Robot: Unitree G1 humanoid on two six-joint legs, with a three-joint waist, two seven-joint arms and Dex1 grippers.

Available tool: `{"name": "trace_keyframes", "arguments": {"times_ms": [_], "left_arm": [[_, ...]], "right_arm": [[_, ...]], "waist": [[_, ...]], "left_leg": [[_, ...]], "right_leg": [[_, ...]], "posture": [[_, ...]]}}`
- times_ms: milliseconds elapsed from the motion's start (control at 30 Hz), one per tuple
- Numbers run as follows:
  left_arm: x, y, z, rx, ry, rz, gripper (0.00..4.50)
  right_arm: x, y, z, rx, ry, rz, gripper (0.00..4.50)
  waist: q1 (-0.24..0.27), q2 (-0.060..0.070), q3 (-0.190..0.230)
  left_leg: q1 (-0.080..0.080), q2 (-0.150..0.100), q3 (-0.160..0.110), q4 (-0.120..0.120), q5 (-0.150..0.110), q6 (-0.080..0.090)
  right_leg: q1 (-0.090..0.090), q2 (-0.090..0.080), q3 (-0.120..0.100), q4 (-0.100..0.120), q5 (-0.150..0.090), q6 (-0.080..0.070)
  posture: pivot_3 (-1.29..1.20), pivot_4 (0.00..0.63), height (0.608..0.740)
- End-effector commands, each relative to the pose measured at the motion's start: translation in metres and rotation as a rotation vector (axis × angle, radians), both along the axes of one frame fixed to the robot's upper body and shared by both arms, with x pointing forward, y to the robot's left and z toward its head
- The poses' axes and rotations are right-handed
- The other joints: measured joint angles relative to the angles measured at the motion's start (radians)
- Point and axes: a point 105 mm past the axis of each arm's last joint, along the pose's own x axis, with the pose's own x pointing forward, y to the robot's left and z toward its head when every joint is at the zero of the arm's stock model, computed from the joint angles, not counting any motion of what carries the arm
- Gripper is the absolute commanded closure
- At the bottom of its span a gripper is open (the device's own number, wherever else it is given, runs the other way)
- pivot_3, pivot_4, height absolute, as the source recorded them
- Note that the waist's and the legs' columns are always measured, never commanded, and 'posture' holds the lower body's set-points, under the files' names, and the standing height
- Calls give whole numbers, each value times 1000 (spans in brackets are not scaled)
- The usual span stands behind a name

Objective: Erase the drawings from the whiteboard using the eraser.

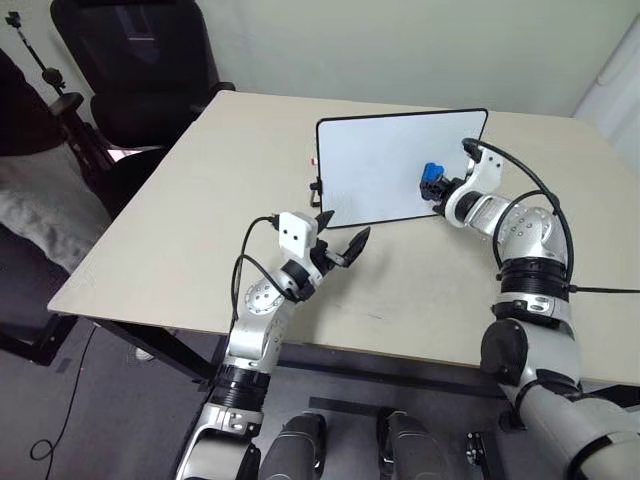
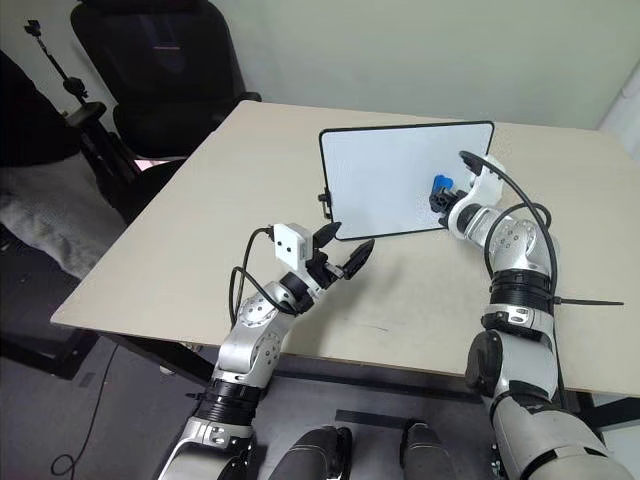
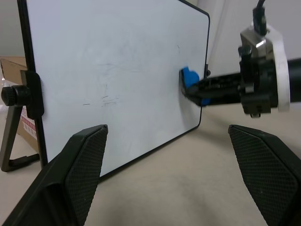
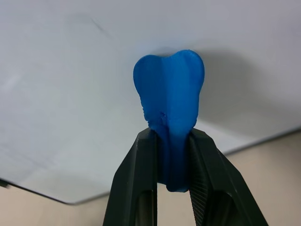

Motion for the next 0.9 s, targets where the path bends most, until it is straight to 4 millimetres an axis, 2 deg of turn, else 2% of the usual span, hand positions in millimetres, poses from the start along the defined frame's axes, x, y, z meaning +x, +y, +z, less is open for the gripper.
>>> {"name": "trace_keyframes", "arguments": {"times_ms": [33,367,667,833,900], "left_arm": [[-1,2,14,-14,-54,1,0],[-2,4,14,-17,-56,5,0],[-4,6,14,-14,-56,8,0],[-4,6,14,-12,-57,8,0],[-4,6,14,-12,-57,6,0]], "right_arm": [[1,-6,44,20,-139,-25,3826],[1,4,56,21,-168,4,3826],[-10,32,66,-6,-201,133,3826],[-20,52,52,-79,-147,223,3826],[-17,47,45,-86,-128,184,3826]], "waist": [[0,0,0],[-2,0,0],[-7,0,0],[-7,0,0],[-6,0,0]], "left_leg": [[0,0,0,0,0,0],[0,0,0,0,0,0],[0,0,0,0,0,0],[0,0,0,0,0,0],[0,0,0,0,0,0]], "right_leg": [[0,0,0,0,0,0],[-1,0,0,0,0,0],[-2,0,0,1,0,0],[-2,0,0,0,0,0],[-2,0,0,0,0,0]], "posture": [[0,150,740],[0,150,740],[0,150,740],[0,150,740],[0,150,740]]}}
